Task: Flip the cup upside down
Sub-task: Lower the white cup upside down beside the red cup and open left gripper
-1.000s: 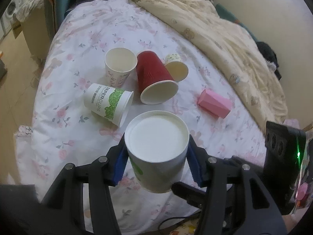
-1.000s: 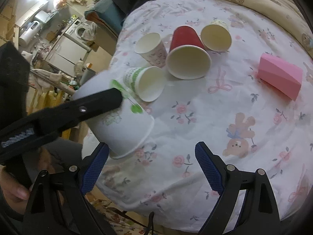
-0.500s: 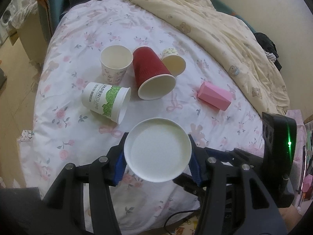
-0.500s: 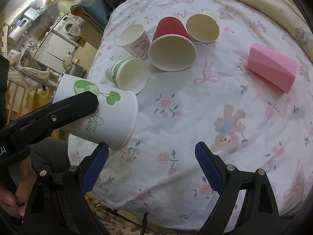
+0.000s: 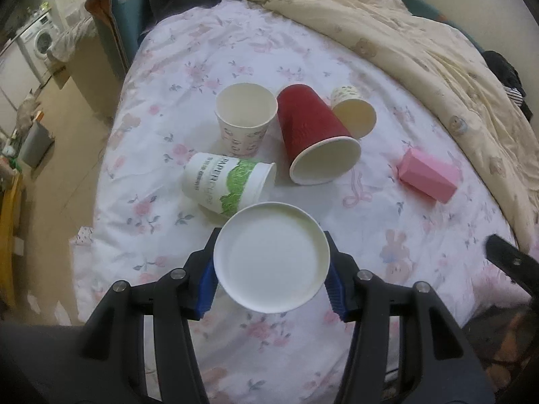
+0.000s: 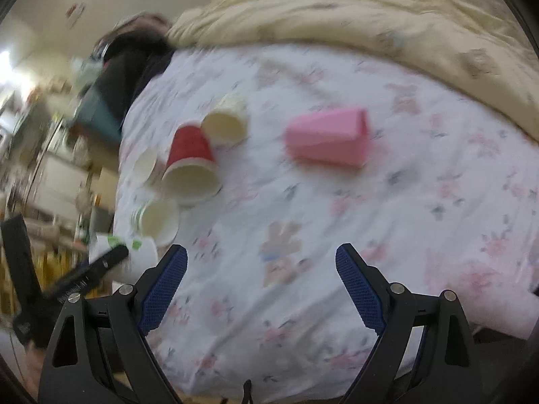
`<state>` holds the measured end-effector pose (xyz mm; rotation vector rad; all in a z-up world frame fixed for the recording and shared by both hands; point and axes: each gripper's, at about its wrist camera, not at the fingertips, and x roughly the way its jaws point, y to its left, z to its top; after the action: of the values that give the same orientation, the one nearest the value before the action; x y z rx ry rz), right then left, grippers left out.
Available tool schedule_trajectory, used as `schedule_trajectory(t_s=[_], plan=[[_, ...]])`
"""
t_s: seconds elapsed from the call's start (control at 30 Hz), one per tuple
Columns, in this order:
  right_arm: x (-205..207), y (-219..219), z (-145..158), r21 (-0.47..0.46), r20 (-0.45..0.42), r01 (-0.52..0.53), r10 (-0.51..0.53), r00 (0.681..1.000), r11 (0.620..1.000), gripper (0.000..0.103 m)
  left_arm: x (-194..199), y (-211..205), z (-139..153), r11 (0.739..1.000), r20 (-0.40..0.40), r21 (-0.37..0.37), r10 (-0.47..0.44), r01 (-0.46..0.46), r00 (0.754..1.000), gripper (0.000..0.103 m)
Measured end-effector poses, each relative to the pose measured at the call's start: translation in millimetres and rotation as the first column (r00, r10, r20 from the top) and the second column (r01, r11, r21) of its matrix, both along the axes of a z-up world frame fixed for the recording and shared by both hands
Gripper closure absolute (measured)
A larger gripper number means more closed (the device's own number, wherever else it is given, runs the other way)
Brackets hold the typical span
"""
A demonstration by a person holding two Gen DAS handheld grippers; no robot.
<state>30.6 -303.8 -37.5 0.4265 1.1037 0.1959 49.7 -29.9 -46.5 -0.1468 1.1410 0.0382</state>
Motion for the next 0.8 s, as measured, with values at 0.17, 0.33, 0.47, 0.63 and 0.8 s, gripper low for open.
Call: schedule_trajectory(t_s=[0.17,0.33,0.47,0.63,0.8], plan=[[0.6,-10.4,5.6,0.039,0.005,0.023,-0.023,1.000,0.999,0.011,17.7,-26.2,-17.2,1.000,-0.006,-0.016,-0.001,0.001,1.000,0.053],[1.0,-11.8,7.2,0.038,0.007,0.026,-0.027,1.000,0.999,0.011,40.4,-52.2,-33.1,0.999,0.007,0.037,-0.009,0.009,1.000,0.053],[0.5,-11.9,3.9,0.045,-0.008,0.017,-0.017,1.000,0.999,0.011,54.5,-55.2,-48.0,0.999,-0.013,0.041,0.009,-0.009,1.000,0.053],[-0.2,-12.6,3.2,0.043,-0.011,0.017,-0.017,1.000,0.999,0.011,60.6,-57.5,-58.4,0.998,-0.014,0.055,0.009,-0.008,1.000,0.053],[0.1,-8.5,3.2,0.039,-0.014,0.001,0.000,1.000,0.999,0.011,60.9,-58.2,-59.2,0.998,-0.014,0.064,0.001,0.000,1.000,0.048]])
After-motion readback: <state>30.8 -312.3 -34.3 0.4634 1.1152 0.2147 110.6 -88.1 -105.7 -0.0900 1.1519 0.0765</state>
